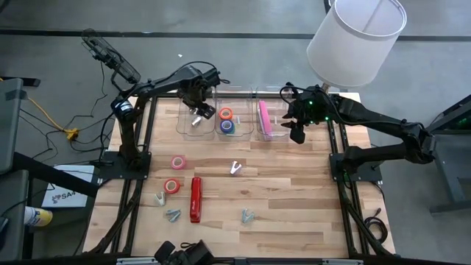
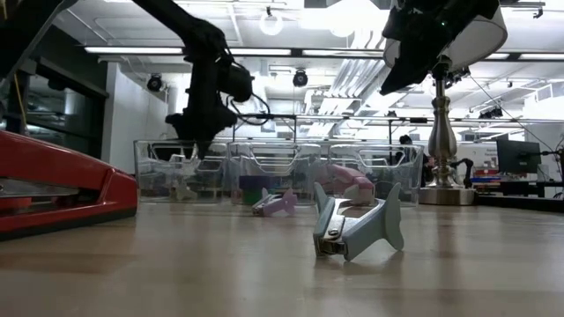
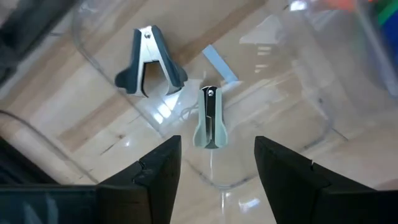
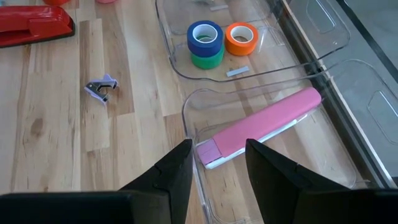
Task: Pick and place Stapler, Stapler remover, tape
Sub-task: Put the violet staple remover into the left transparent bin
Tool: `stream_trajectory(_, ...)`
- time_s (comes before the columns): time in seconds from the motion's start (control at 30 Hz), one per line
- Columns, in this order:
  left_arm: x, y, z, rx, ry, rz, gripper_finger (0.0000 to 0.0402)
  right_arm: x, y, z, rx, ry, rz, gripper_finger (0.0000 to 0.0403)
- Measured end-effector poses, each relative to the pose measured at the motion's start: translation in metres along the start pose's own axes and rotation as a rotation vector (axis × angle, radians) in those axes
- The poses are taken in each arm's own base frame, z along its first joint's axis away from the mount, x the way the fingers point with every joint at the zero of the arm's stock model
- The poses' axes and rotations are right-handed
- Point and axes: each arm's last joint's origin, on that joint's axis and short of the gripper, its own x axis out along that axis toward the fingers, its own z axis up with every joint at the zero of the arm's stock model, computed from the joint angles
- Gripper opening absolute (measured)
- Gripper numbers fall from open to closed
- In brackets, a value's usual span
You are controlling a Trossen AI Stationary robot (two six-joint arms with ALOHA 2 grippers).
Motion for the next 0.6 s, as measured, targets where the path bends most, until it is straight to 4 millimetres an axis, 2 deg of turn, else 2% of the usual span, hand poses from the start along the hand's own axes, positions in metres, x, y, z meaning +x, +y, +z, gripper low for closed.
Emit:
stream_trajectory(0.3, -0.026, -0.002, 0.0, 0.011, 0.007, -0.031, 0.0199, 0.0, 0.0, 0.0, 0.001, 0.004, 0.001, 0.014)
stream_trajectory(0.6, -0.051, -0.025, -0.012, 0.06, -0.049, -0.053, 0.0199, 0.0, 0.0, -0.003, 0.005, 0.026, 0.005, 0.014)
